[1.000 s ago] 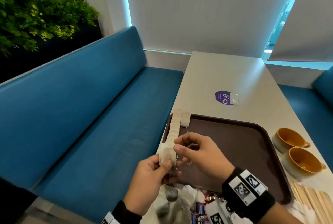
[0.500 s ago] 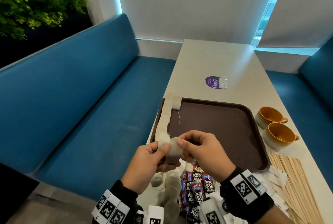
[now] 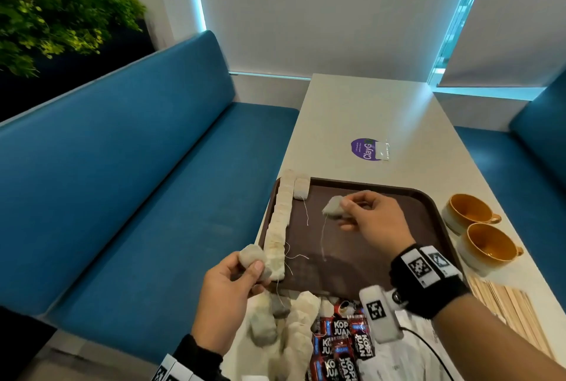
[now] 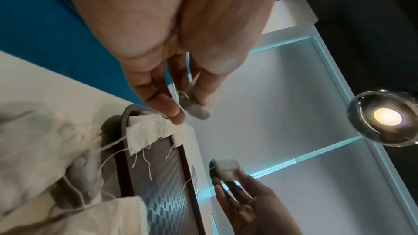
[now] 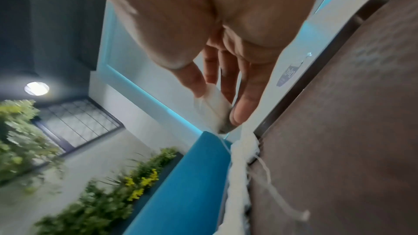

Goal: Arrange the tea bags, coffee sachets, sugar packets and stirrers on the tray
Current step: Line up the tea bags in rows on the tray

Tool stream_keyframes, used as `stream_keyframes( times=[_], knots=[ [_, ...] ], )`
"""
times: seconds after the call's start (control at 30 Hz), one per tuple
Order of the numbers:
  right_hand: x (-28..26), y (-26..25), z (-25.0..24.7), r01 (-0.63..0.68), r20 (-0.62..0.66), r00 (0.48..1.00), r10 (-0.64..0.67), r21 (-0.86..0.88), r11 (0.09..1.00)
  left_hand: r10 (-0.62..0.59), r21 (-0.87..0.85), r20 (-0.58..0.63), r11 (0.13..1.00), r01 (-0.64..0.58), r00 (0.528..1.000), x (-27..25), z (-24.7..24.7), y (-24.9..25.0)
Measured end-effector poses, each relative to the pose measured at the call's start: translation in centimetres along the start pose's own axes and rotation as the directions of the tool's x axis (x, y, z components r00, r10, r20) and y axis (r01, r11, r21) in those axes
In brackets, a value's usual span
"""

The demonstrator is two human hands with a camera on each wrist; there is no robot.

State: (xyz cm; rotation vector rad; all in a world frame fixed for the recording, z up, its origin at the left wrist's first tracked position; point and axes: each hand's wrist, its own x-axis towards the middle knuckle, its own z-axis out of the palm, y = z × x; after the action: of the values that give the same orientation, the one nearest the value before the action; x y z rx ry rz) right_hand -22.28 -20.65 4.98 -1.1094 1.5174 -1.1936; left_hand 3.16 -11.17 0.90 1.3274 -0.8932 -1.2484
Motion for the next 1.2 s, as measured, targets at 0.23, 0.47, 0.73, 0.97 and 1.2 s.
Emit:
stream_keyframes(
  times=[0.23, 0.47, 0.73, 0.97, 1.2],
  knots=[
    [7.3, 1.3, 2.2, 0.046, 0.031, 0.999, -0.039, -0.258, 0.965, -0.035, -0.032, -0.059, 0.999, 0.034, 0.998, 1.8, -0.3, -0.6],
    [11.1, 2.4, 6.2, 0.055, 0.354, 0.923, 0.151, -0.511, 0.858, -0.05, 0.077, -0.05, 0.996, 0.054, 0.997, 3.0, -0.4, -0.7],
    [14.9, 4.3, 7.8, -0.059, 0.144, 0.98, 0.138, -0.453, 0.89, -0.081, 0.135, -0.027, 0.987, 0.084, 0.996, 3.7, -0.4, -0.5],
    [15.4, 4.3, 8.3, -0.034, 0.15, 0.981, 0.125, -0.501, 0.865, -0.104, 0.166, 0.001, 0.981, 0.103, 0.995, 3.6, 0.0, -0.2],
    [13.9, 2.8, 7.8, -0.002, 0.106, 0.993, 0.058, -0.467, 0.884, -0.074, 0.104, 0.004, 0.992, 0.073, 0.997, 2.8, 0.1, 0.5]
  ],
)
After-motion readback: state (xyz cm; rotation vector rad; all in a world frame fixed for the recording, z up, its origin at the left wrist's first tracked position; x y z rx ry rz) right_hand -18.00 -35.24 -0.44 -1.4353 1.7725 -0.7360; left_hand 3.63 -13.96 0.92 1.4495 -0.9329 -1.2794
